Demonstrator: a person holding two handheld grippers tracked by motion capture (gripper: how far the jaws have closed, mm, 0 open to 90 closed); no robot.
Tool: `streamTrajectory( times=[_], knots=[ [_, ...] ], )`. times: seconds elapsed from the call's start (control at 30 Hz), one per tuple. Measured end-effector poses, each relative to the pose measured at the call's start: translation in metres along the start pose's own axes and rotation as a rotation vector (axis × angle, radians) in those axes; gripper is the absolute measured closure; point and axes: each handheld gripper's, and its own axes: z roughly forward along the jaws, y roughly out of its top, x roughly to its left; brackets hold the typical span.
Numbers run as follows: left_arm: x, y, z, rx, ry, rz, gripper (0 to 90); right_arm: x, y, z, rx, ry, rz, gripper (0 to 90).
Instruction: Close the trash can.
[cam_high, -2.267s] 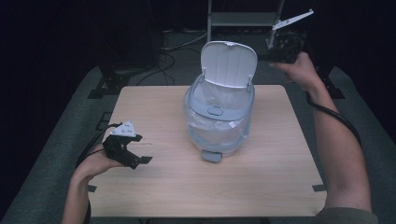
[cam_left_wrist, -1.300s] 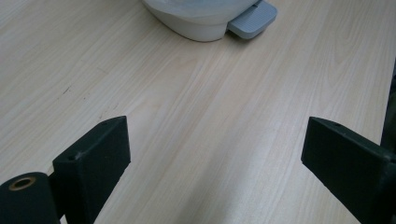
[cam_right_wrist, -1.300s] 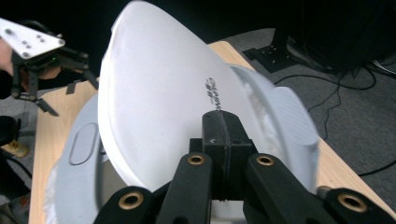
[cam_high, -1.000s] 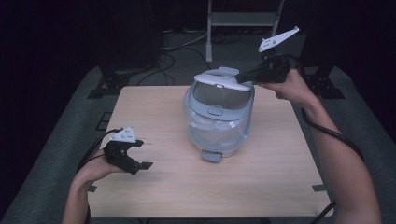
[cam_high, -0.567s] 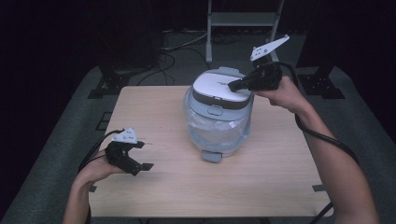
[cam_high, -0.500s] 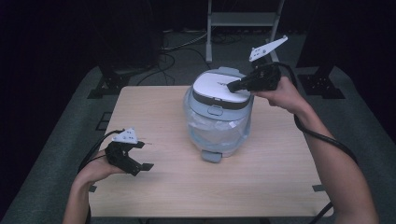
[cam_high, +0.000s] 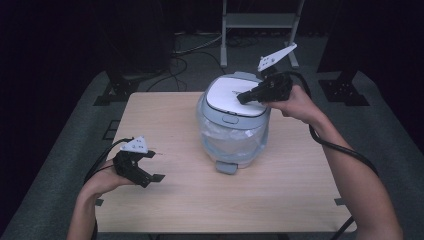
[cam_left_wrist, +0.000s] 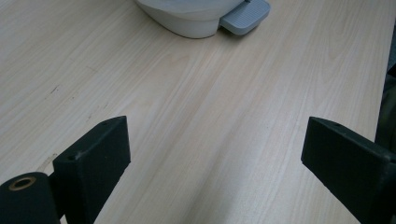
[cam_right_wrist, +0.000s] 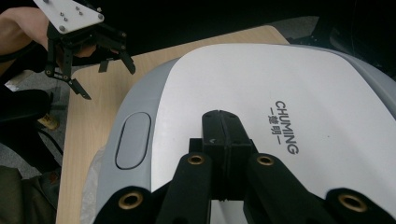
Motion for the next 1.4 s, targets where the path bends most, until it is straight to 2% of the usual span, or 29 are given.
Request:
streamTrajectory(
  times=[0.5, 0.73, 0.8, 0.93, 0.97, 1.03, 1.2, 1.4],
  knots=[
    [-0.002, 0.002, 0.001, -0.014, -0.005, 0.009, 7.1, -0.001, 0.005, 0.011, 0.011, 0.018, 0.012, 89.5],
    [-0.002, 0.001, 0.007, -0.011, -0.016, -0.003, 7.1, 0.002, 0.002, 0.012, -0.003, -0.010, 0.002, 90.0],
    [-0.002, 0.000, 0.007, -0.006, -0.016, 0.001, 7.1, 0.006, 0.000, 0.013, 0.007, -0.046, -0.021, 90.0],
    [-0.003, 0.000, 0.005, -0.012, -0.013, -0.001, 7.1, 0.010, 0.000, 0.012, 0.010, -0.074, -0.034, 89.5],
    [-0.003, 0.001, 0.003, -0.010, -0.010, 0.005, 7.1, 0.011, 0.001, 0.012, 0.016, -0.093, -0.044, 80.5],
    [-0.003, 0.002, 0.000, -0.017, -0.004, 0.005, 7.1, 0.012, 0.000, 0.008, 0.013, -0.093, -0.026, 72.4],
    [-0.003, 0.003, -0.002, -0.026, 0.000, 0.004, 7.1, 0.014, -0.007, -0.014, -0.031, -0.111, -0.005, 64.8],
    [-0.004, 0.006, -0.005, -0.036, 0.006, 0.007, 7.1, 0.017, -0.021, -0.032, -0.016, -0.142, 0.011, 56.0]
  ],
)
